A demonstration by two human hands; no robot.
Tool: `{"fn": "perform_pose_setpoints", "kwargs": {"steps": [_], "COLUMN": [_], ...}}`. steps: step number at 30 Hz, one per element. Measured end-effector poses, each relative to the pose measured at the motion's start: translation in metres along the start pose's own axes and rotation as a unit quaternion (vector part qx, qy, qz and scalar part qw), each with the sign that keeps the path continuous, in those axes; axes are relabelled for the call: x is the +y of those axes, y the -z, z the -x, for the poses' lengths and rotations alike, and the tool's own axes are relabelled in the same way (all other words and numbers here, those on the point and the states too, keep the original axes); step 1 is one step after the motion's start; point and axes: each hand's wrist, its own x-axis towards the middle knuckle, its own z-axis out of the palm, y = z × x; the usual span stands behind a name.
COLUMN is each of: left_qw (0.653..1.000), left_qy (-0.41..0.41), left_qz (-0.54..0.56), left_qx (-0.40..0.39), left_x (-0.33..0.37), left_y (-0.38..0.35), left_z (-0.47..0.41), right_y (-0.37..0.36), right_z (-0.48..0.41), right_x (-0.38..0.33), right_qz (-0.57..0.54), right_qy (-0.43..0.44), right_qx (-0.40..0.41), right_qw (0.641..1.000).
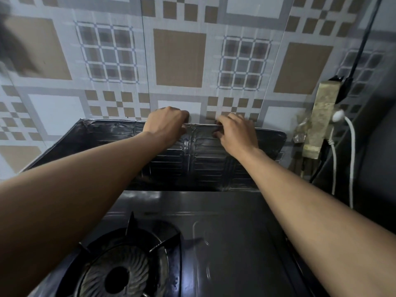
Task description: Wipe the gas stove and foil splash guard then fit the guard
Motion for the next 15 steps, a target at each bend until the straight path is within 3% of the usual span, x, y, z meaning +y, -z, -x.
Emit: {"fn": "perform_pose_setpoints", "kwargs": {"steps": [15], "left_qw": [0.999], "left_qy": [-0.011], "left_qz": [0.033], "left_qx": [-0.013], "left_x": [0.023], "left_y": [-0.023], "left_z": [-0.014], "right_y": [0.003], "right_z": [0.005], "right_x": [0.028], "right_qz": [-0.098], "right_qy": [0.032], "right_qx": [0.000], "right_qw": [0.995]}}
